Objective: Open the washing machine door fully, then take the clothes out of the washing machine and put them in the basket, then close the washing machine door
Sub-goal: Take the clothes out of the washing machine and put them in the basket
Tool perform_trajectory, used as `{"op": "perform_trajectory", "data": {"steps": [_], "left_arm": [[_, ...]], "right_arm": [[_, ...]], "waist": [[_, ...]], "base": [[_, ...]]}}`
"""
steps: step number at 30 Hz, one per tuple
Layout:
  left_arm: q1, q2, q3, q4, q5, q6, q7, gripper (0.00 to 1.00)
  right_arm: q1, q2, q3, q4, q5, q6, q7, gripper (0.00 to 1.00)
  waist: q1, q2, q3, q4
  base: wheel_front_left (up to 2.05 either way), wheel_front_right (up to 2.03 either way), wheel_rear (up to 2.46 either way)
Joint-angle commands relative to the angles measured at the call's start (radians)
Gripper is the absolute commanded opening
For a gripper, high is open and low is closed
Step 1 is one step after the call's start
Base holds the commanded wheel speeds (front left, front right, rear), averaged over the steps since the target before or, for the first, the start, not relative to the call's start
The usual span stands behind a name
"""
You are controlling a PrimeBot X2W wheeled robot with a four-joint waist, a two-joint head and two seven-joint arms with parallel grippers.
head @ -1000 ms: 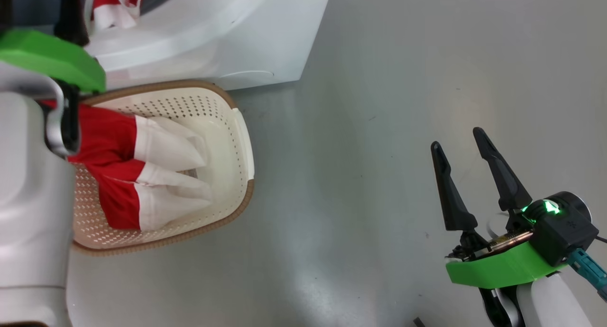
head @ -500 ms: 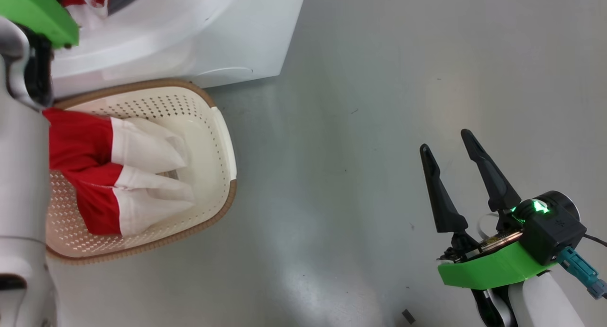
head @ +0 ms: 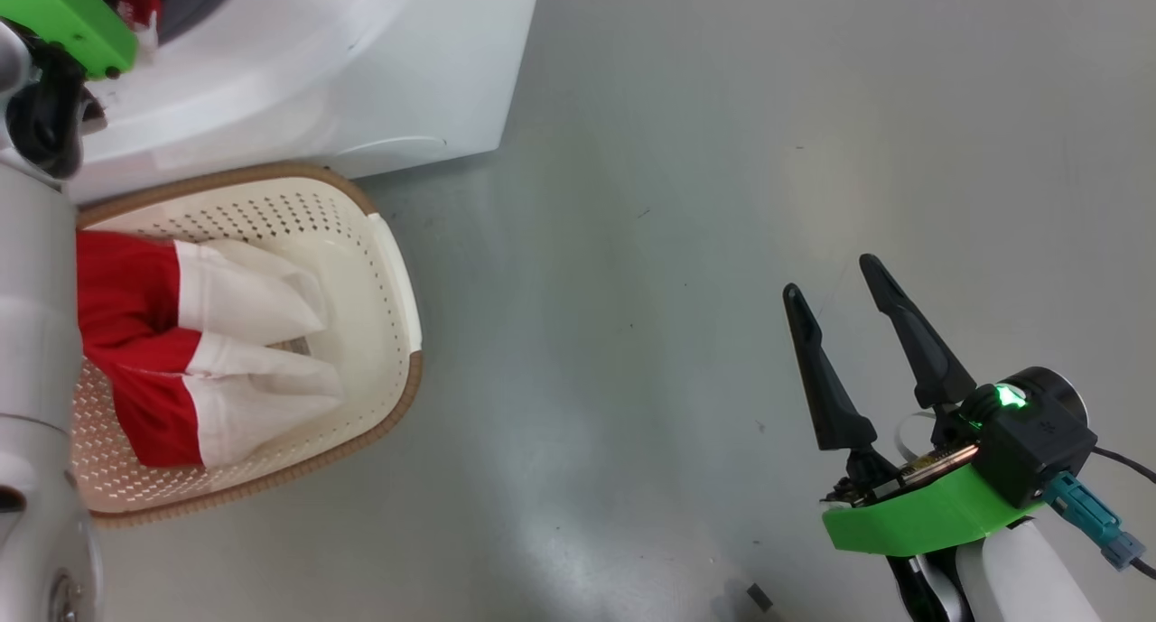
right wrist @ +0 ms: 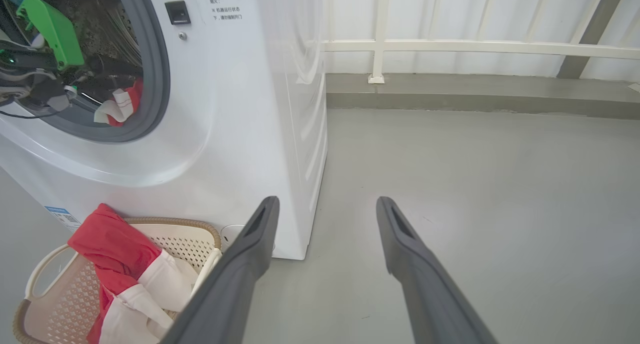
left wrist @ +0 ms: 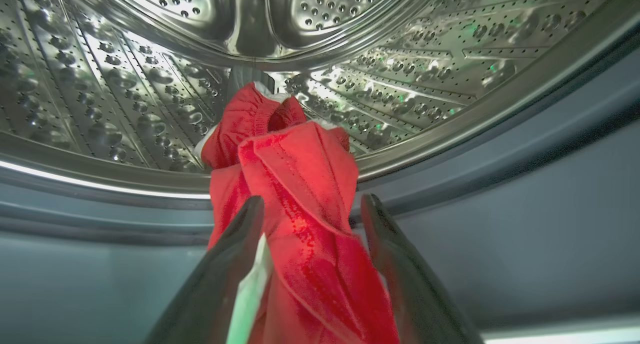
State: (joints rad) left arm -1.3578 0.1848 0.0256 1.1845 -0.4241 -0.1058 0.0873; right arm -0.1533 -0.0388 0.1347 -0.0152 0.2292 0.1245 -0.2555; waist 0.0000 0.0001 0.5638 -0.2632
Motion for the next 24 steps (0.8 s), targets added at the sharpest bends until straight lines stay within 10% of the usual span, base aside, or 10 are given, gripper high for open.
{"op": "perform_trajectory", "data": {"steps": [1, 15, 19, 24], "left_arm": [[-0.025, 0.046, 0.003, -0.008, 0.003, 0.005, 0.012, 1.0], [-0.036, 0.063, -0.051, 0.058, 0.032, 0.03, 0.062, 1.0], [-0.039, 0.061, -0.055, 0.061, 0.025, 0.019, 0.059, 0.08], [-0.047, 0.063, -0.069, 0.061, 0.027, 0.009, 0.047, 0.0]], "right_arm": [[-0.01, -0.011, 0.019, -0.022, 0.014, 0.006, -0.006, 1.0], [-0.013, -0.011, 0.025, -0.017, 0.031, 0.006, -0.006, 1.0], [-0.016, -0.011, 0.026, -0.015, 0.032, 0.006, -0.006, 1.0], [-0.017, -0.011, 0.025, -0.013, 0.032, 0.006, -0.006, 1.0]], "waist": [[0.0, -0.0001, 0.004, -0.004], [0.0, -0.0001, 0.015, -0.011], [0.0, -0.0001, 0.016, -0.009], [0.0, -0.0001, 0.014, -0.005]], "base": [[0.0, 0.0, 0.0], [0.0, 0.0, 0.0], [0.0, 0.0, 0.0], [0.0, 0.0, 0.0]]}}
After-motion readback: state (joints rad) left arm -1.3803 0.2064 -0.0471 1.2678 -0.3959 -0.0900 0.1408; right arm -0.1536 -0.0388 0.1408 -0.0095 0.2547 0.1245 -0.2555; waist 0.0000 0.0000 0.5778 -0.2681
